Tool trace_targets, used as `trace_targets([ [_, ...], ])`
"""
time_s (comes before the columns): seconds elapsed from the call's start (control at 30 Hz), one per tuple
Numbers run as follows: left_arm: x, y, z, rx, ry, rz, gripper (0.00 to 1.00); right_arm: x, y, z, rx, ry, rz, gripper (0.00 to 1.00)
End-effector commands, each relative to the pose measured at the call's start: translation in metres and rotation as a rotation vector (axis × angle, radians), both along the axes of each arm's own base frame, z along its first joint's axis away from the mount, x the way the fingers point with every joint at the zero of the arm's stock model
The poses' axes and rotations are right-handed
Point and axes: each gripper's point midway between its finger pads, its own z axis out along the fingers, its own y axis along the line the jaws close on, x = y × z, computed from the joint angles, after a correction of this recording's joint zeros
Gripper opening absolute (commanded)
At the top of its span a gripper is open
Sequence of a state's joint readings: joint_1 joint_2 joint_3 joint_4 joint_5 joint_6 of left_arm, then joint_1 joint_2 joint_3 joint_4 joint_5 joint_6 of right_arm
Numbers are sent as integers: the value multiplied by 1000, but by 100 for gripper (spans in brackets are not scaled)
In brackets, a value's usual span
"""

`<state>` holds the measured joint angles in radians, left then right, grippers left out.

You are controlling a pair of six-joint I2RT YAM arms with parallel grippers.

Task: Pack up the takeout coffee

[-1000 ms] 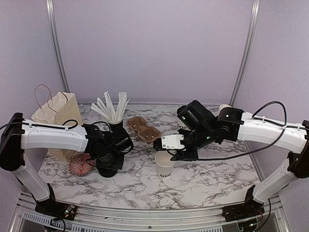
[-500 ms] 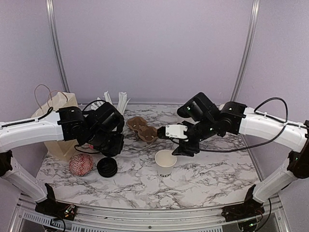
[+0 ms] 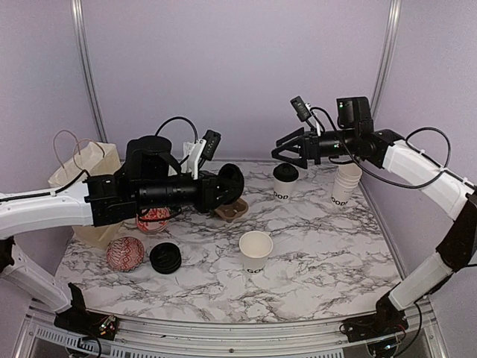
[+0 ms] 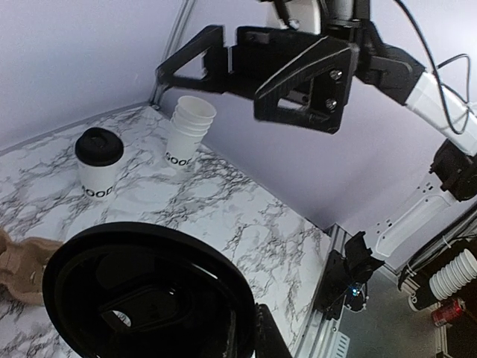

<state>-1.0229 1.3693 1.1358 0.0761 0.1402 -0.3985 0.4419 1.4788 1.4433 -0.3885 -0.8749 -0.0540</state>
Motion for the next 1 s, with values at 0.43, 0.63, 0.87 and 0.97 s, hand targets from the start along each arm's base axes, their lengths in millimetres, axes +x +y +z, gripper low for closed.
trace_targets([
  [0.43,-16,-28,64,-229,-206,-171,9,-68,50,0,181,352,385,99],
  [0.63,-22,-26,65,-248,-203,-193,9,-74,53,-3,206,404,449,96],
  [0.87,-28,-26,66,-273,-207,-224,9,-89,59,-1,216,427,527,92],
  [0.97,-28,-29,63,-273,-195,-236,9,-91,59,0,219,430,535,90],
])
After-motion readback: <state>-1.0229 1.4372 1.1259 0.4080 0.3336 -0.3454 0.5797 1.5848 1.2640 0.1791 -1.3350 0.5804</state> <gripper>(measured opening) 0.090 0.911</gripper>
